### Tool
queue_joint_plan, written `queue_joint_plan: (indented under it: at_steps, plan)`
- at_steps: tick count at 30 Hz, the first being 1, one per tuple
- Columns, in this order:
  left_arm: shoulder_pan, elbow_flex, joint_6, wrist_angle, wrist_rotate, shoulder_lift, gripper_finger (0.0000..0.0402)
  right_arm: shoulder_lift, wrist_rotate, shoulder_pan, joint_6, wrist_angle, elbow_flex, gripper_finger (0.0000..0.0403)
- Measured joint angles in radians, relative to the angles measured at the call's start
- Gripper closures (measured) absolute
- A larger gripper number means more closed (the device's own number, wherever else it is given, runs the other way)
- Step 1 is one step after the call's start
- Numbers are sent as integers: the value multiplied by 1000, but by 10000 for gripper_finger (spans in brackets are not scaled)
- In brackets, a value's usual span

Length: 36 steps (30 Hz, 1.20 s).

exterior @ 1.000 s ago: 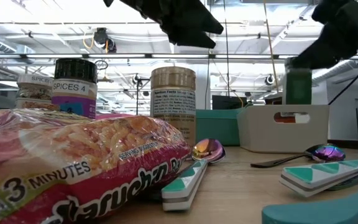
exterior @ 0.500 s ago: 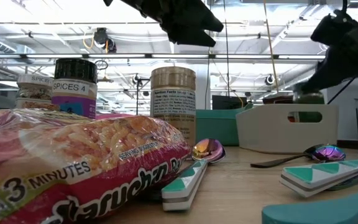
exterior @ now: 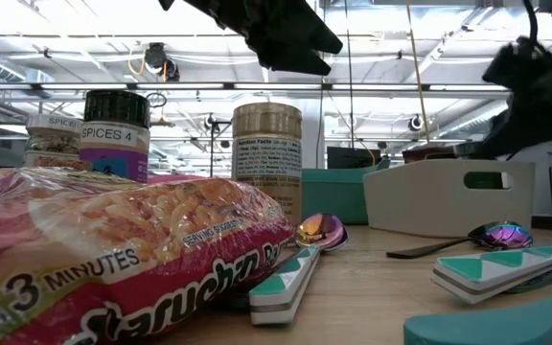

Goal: Pick & Place Food Item
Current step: Put the green spice bottle into the gray bin, then put the gold spice bottle into the gray bin

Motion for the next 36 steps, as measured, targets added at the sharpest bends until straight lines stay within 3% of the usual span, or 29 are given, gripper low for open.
queue_joint_plan:
  at_steps: [4, 8, 20, 24, 29, 33, 36]
  plan:
    - [0, 0, 0, -2, 0, 0, 11, -1, 2, 0, -16, 21, -3, 116]
    - [0, 0, 0, -4, 0, 0, 11, -10, 2, 0, -105, 38, 12, 111]
    - [0, 0, 2, -8, 0, 0, 11, -49, 2, 1, -168, 96, 111, 149]
    - [0, 0, 1, -10, 0, 0, 11, -30, -67, 12, -215, 208, 111, 165]
    - [0, 0, 3, -10, -1, 0, 11, 105, -104, 72, -370, 393, 129, 227]
    - [6, 0, 3, -11, 0, 0, 11, 280, -106, 98, -399, 301, 242, 310]
    - [14, 0, -1, -12, -1, 0, 11, 412, -182, 94, -354, 157, 348, 379]
